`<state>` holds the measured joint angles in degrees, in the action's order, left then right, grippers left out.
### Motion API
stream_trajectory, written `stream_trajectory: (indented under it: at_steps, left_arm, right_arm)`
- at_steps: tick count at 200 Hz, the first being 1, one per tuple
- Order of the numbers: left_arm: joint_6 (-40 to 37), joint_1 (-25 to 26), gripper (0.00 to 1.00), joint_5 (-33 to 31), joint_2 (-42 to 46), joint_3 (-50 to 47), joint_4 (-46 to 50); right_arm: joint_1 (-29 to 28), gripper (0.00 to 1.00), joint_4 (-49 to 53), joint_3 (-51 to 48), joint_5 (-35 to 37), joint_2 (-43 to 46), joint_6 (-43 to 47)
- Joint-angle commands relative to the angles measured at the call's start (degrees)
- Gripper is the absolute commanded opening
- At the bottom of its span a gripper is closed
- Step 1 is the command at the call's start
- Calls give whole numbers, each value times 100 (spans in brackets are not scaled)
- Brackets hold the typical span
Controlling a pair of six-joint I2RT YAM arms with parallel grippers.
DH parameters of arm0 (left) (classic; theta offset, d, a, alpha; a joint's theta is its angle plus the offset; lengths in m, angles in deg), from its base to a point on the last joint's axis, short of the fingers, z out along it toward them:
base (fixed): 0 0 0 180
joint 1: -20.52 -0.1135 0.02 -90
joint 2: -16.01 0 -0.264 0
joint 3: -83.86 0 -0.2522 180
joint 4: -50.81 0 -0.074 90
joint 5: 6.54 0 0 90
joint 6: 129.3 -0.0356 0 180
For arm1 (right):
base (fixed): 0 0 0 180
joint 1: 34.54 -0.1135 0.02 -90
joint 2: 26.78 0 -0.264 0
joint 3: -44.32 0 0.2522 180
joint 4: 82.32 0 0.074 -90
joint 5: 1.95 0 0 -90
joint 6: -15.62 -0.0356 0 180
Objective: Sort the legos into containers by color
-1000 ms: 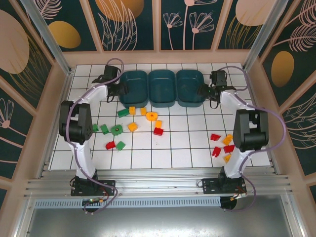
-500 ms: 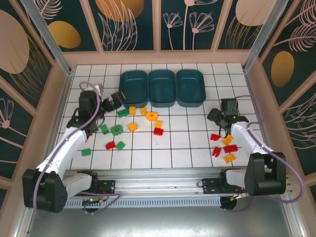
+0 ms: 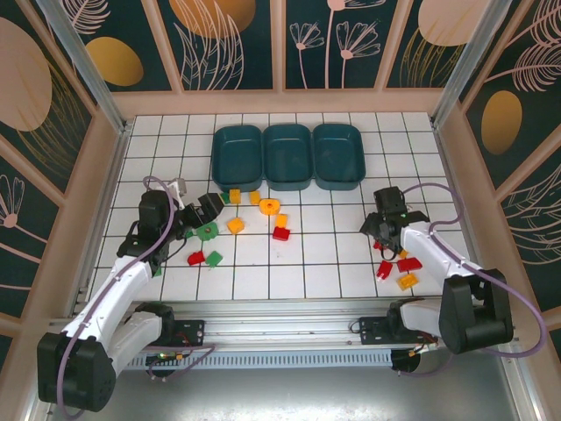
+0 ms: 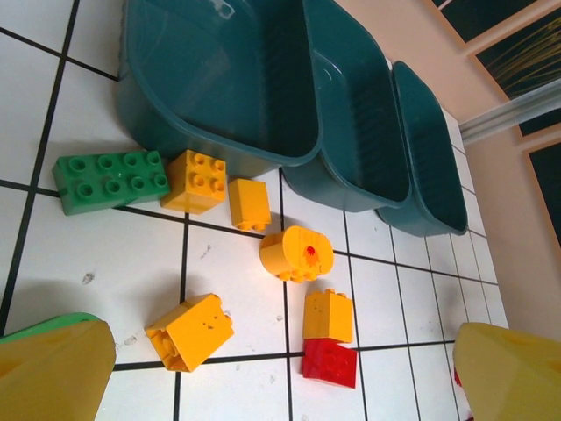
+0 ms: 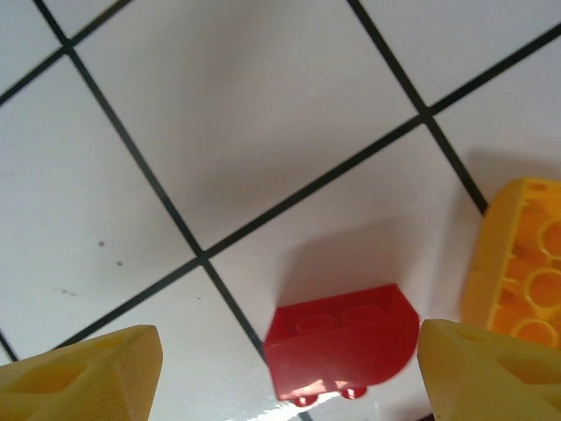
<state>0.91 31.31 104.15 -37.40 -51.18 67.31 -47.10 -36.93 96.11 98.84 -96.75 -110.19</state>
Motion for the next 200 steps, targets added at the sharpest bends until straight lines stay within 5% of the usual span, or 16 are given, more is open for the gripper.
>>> stream_trajectory:
  at_steps: [1, 94, 200]
  left_arm:
    - [23, 11, 99, 186, 85, -56, -225]
    - [22, 11, 99, 240, 15, 15, -168]
    - [108, 9, 99, 208, -196, 51, -212]
  right_arm:
    - [-28, 79, 283, 30, 530, 275, -292]
    - [-77, 72, -356, -216, 16, -568, -84]
    - [-99, 40, -751, -106, -52, -773, 345]
